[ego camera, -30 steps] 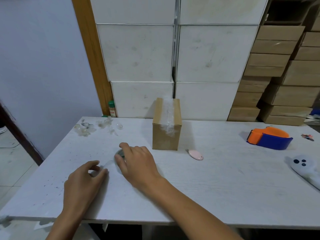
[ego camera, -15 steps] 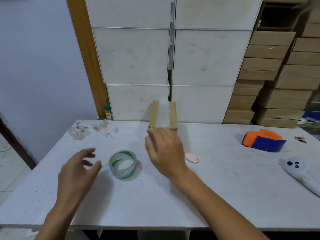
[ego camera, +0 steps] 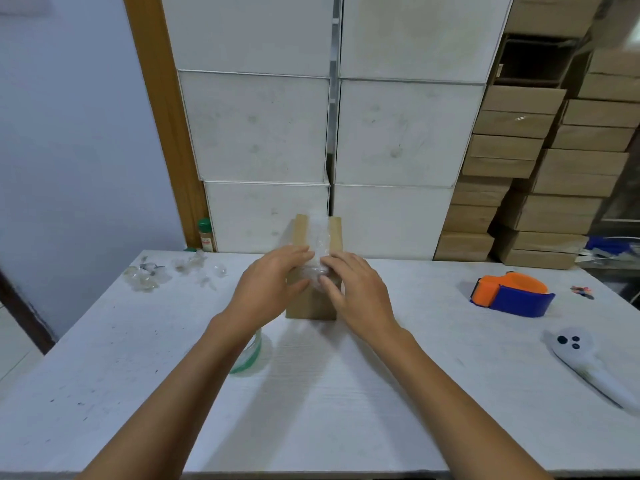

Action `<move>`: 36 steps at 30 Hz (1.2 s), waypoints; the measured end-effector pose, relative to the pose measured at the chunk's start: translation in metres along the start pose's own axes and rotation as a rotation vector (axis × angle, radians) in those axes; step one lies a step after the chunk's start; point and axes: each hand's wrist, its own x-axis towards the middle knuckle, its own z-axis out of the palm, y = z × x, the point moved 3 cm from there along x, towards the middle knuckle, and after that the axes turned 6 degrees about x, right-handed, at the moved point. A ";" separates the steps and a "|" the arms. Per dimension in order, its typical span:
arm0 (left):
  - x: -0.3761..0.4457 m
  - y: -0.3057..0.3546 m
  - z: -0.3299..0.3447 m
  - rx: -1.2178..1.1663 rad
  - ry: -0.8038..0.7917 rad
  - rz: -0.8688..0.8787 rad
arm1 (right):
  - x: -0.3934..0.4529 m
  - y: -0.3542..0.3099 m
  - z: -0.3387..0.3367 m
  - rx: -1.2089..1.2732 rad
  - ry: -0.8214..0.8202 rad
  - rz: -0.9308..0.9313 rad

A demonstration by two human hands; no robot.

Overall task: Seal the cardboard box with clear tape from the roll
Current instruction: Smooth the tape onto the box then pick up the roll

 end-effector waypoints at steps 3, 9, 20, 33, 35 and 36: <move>0.003 -0.003 0.011 0.019 0.033 -0.003 | 0.000 -0.002 -0.003 0.045 0.033 0.020; 0.005 -0.008 0.017 0.016 0.100 -0.012 | 0.004 -0.002 -0.004 0.119 0.098 -0.008; 0.005 -0.020 0.009 -0.054 0.086 0.074 | -0.002 0.005 -0.006 0.194 0.018 0.079; 0.002 -0.024 0.021 -0.117 0.146 0.081 | -0.002 0.011 0.000 0.279 0.088 0.099; 0.000 -0.025 0.022 -0.117 0.140 0.085 | -0.003 0.010 0.002 0.277 0.086 0.106; -0.001 -0.026 0.023 -0.121 0.130 0.083 | -0.004 0.009 0.003 0.263 0.082 0.112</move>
